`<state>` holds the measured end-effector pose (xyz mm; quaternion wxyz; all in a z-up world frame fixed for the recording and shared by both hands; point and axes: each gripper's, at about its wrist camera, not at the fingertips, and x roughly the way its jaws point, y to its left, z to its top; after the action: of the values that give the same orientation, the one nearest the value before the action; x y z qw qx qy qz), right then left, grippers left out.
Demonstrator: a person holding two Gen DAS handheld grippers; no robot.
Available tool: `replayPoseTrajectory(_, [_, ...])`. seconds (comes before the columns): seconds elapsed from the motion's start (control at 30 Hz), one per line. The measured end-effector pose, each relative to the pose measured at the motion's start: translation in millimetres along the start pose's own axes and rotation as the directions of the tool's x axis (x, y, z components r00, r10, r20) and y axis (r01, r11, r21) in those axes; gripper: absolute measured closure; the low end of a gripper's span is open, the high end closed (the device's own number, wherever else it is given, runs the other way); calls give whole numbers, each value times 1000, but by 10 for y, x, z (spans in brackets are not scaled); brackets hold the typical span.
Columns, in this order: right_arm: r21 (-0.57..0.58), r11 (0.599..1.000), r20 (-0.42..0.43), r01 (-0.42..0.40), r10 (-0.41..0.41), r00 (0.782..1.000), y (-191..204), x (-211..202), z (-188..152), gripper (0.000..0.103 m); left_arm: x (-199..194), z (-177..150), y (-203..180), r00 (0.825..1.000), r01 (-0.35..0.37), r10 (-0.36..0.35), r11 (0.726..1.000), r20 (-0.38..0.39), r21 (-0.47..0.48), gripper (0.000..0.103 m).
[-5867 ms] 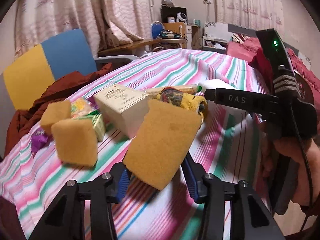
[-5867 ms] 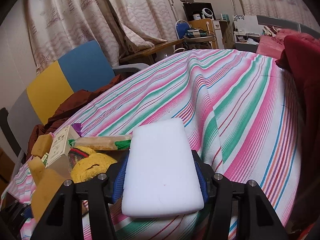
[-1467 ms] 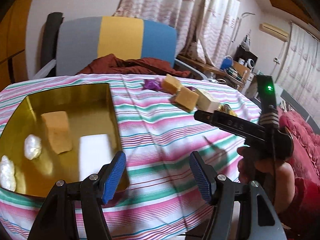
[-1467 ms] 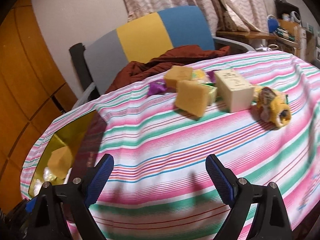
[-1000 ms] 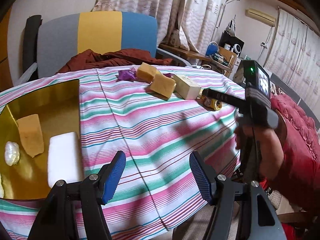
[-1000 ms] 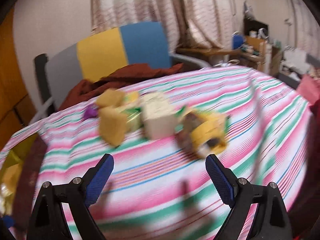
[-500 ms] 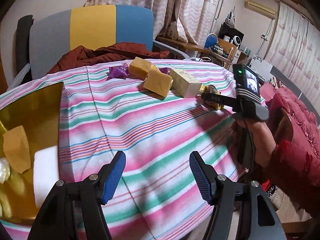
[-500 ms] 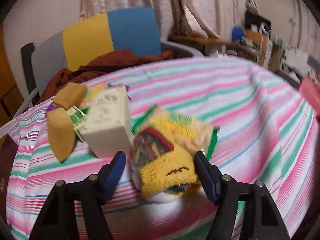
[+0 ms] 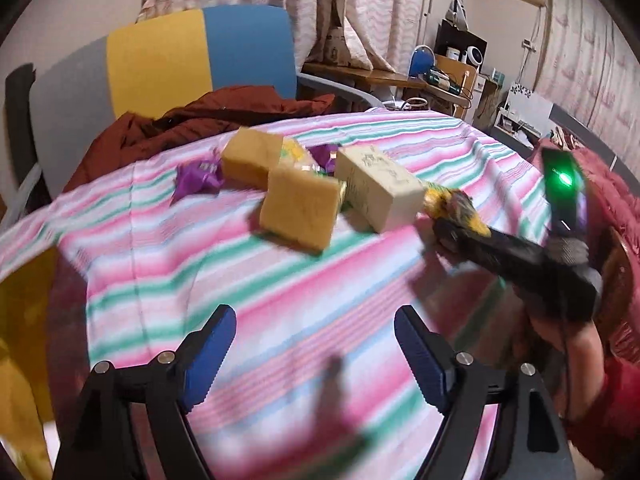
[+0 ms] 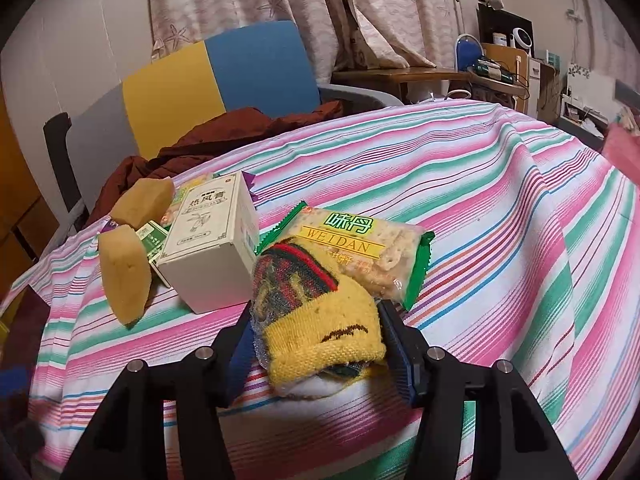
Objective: Organize objects
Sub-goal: 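Grasp a yellow sponge with the left gripper while the right gripper holds the sock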
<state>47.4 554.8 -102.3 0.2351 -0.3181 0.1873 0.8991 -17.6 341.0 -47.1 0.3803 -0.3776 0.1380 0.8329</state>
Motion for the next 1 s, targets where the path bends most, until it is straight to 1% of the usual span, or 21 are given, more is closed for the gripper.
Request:
replayPoseTrajectory(0.1, [11,1000,5,-7,7,1000,-20,-5,-10,44,194,212,-2,1000,-3,3,999,7,41,20])
replayPoseTrajectory(0.23, [14,1000,8,-9,8,1000,-24,-3,-18,44,429,421,-28,999,-44,42,991,18,130,19])
replayPoseTrajectory(0.3, [17,1000,10,-12,12,1000,-25,-5,-14,44,548,508,-24,998,-55,54,986,13,156,19])
replayPoseTrajectory(0.33, [20,1000,10,-15,14,1000,-24,0,-12,44,599,542,-10,998,-63,62,986,14,156,19])
replayPoseTrajectory(0.43, [26,1000,12,-16,16,1000,-26,7,-10,44,722,591,36,999,-42,42,991,3,130,19])
replayPoseTrajectory(0.6, [23,1000,13,-12,12,1000,-33,6,-13,44,911,569,32,999,-47,49,994,-18,100,20])
replayPoseTrajectory(0.63, [24,1000,13,-13,13,1000,-35,8,-14,44,932,551,43,999,-40,41,995,-15,89,21])
replayPoseTrajectory(0.67, [24,1000,13,-13,13,1000,-39,10,-14,44,952,542,54,999,-35,36,996,-15,81,27])
replayPoseTrajectory(0.7, [25,1000,13,-14,13,1000,-36,11,-16,44,972,532,82,999,-25,27,997,-21,66,36])
replayPoseTrajectory(0.77, [25,1000,13,-13,13,1000,-33,11,-16,44,991,526,148,1000,-1,2,999,-27,35,37])
replayPoseTrajectory(0.87, [26,1000,12,-12,12,1000,-40,13,-15,44,968,491,192,1000,28,-28,1000,-12,11,39])
replayPoseTrajectory(1.0, [25,1000,13,-11,11,1000,-37,8,-12,44,945,434,195,999,33,-33,999,3,8,41])
